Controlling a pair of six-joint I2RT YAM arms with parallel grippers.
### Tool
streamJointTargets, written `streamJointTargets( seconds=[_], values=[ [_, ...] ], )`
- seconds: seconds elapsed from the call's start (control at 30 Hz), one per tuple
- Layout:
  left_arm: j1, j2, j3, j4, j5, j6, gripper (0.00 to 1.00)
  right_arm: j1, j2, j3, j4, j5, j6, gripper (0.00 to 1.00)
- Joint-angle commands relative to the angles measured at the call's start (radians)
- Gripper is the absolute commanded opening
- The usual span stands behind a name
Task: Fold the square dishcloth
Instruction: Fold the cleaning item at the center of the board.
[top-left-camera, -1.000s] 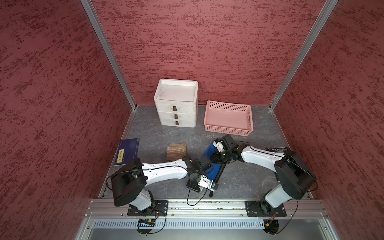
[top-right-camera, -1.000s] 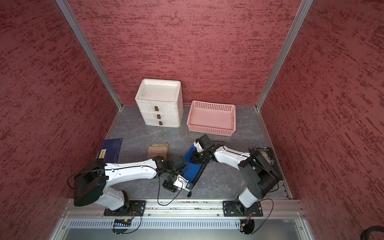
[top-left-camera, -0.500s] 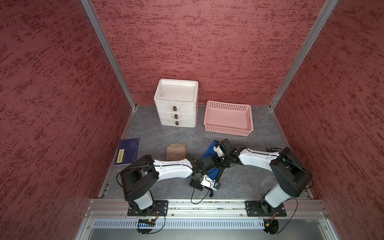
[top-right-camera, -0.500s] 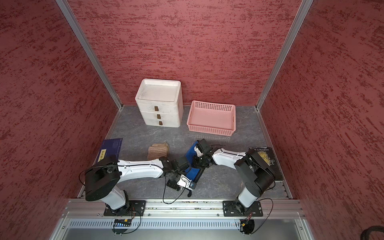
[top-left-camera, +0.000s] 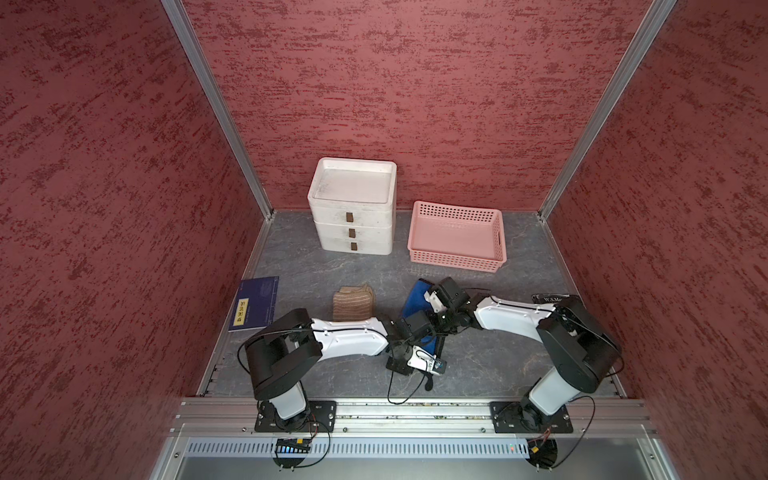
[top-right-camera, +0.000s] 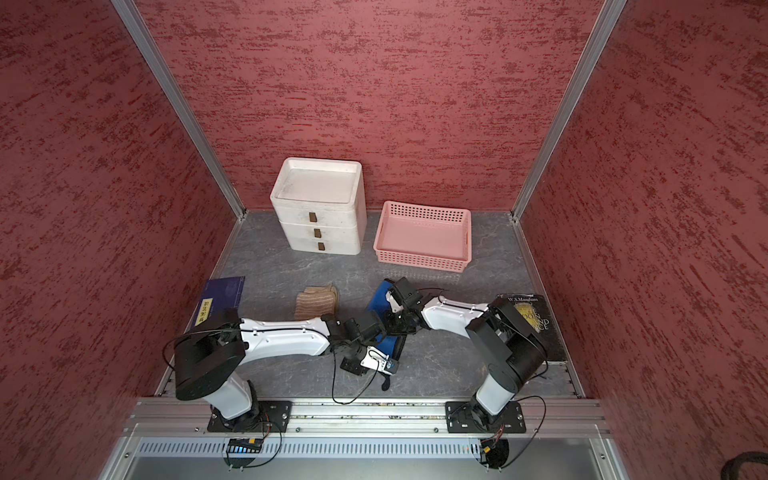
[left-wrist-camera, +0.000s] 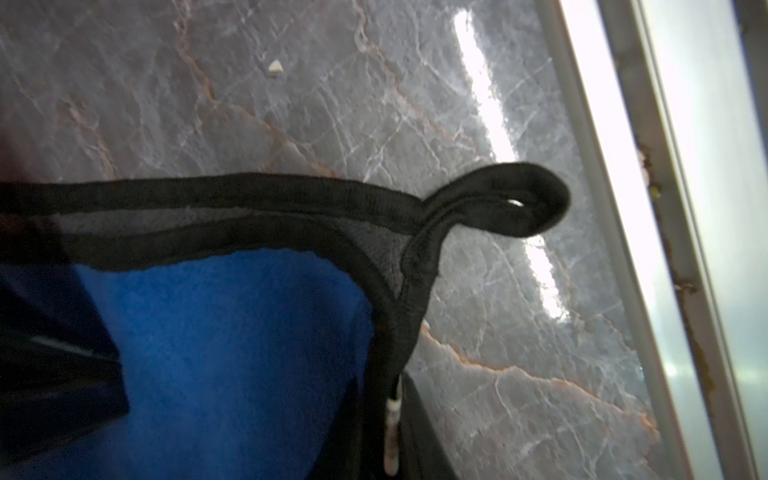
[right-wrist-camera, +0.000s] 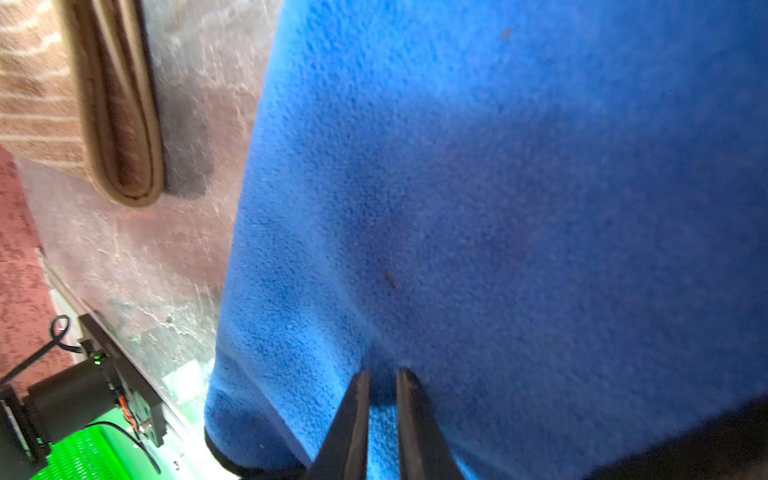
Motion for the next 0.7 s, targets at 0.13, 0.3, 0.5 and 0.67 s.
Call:
streamJointTargets(
  seconds=[0.13, 0.3, 0.5, 0.67],
  values=[
    [-0.060, -0.126, 0.025, -0.321, 0.027, -0.089, 0.09, 0.034, -0.115, 0.065, -0.135, 0.033, -0.018, 0.20],
    [-0.061, -0.198, 0.078, -0.415, 0.071, -0.120, 0.09, 0.092, -0.092, -0.013, -0.046, 0.021, 0.034, 0.20],
    [-0.051, -0.207, 0.160, -0.478, 0.055, -0.103, 0.09, 0.143, -0.017, -0.087, 0.061, -0.029, 0.087, 0.21],
    [0.000, -0.167, 0.280, -0.535, 0.050, -0.049, 0.09, 0.028, -0.227, -0.056, -0.063, -0.022, 0.016, 0.23]
  ],
)
